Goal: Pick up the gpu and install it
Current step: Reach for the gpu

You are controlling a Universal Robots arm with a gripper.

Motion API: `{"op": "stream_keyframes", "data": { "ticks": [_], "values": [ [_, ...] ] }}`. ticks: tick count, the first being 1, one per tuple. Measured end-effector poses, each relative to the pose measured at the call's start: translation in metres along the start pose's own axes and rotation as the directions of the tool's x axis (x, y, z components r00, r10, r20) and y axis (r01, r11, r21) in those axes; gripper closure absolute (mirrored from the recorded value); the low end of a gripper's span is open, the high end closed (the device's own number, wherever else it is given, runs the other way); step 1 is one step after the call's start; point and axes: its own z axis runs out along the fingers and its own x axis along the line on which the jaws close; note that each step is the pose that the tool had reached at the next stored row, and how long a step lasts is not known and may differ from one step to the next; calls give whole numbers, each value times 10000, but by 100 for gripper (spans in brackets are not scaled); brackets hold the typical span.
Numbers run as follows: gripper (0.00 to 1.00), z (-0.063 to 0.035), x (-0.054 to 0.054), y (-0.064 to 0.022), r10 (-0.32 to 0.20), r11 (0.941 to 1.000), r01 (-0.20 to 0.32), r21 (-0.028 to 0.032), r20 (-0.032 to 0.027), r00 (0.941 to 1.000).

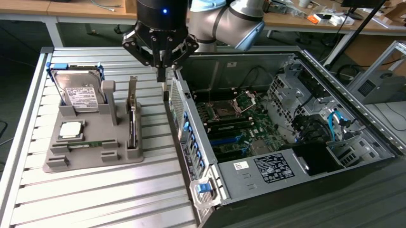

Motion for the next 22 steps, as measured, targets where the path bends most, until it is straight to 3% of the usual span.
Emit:
{"op": "stream_keyframes", "data": {
  "ticks": [22],
  "values": [
    [89, -2, 50, -4, 0, 10000, 0, 1, 0, 10000]
  ]
}}
